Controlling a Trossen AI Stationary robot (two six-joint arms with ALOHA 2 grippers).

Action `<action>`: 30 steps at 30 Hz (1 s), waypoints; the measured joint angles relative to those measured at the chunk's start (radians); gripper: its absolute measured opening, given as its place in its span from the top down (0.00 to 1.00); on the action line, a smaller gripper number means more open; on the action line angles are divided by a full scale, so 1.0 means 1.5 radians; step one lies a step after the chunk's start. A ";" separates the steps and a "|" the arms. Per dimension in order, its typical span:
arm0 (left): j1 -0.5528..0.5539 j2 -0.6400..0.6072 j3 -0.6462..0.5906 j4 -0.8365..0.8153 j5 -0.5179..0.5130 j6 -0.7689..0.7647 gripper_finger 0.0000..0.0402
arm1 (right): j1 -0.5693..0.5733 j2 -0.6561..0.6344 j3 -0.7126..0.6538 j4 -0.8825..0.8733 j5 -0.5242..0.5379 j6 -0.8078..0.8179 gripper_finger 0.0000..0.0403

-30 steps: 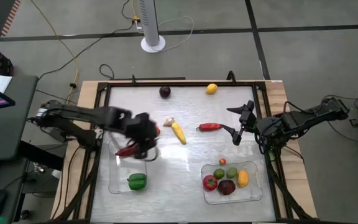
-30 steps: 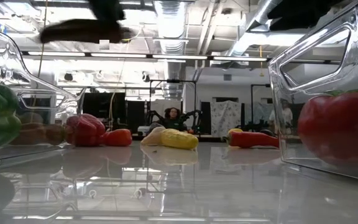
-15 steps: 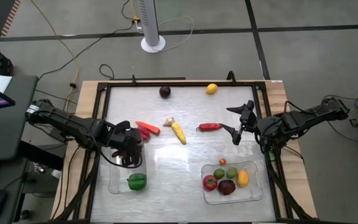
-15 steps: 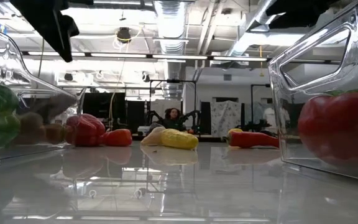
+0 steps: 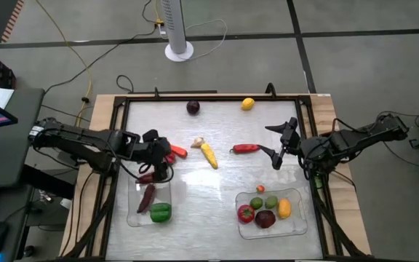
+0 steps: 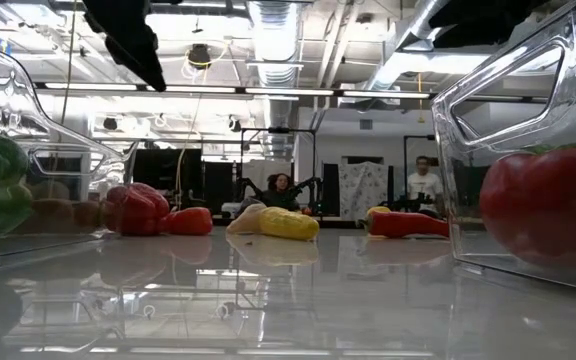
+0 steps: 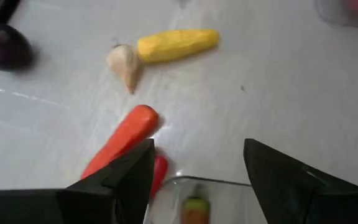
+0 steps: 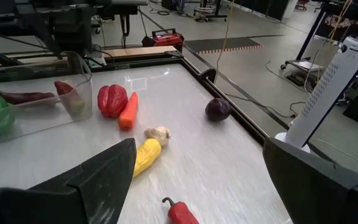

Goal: Sort produce into baskets
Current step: Put the garlic into the left transparent bin

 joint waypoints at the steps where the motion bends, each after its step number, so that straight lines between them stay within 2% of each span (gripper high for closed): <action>1: 0.006 0.000 0.000 0.001 0.000 0.004 0.42 | 0.000 0.000 0.000 0.000 0.000 0.000 0.06; 9: 0.028 0.020 0.000 0.012 0.004 0.012 0.42 | 0.000 0.000 0.000 0.003 0.000 0.000 0.06; 15: 0.040 0.095 0.000 0.056 0.011 0.056 0.42 | 0.000 0.000 0.000 0.005 0.000 0.003 0.06; 22: 0.106 0.185 0.000 0.115 0.022 0.118 0.42 | 0.000 0.000 0.000 0.005 0.000 0.004 0.06; 30: 0.184 0.233 0.000 0.201 0.039 0.189 0.42 | 0.000 0.000 0.000 0.002 0.000 0.002 0.06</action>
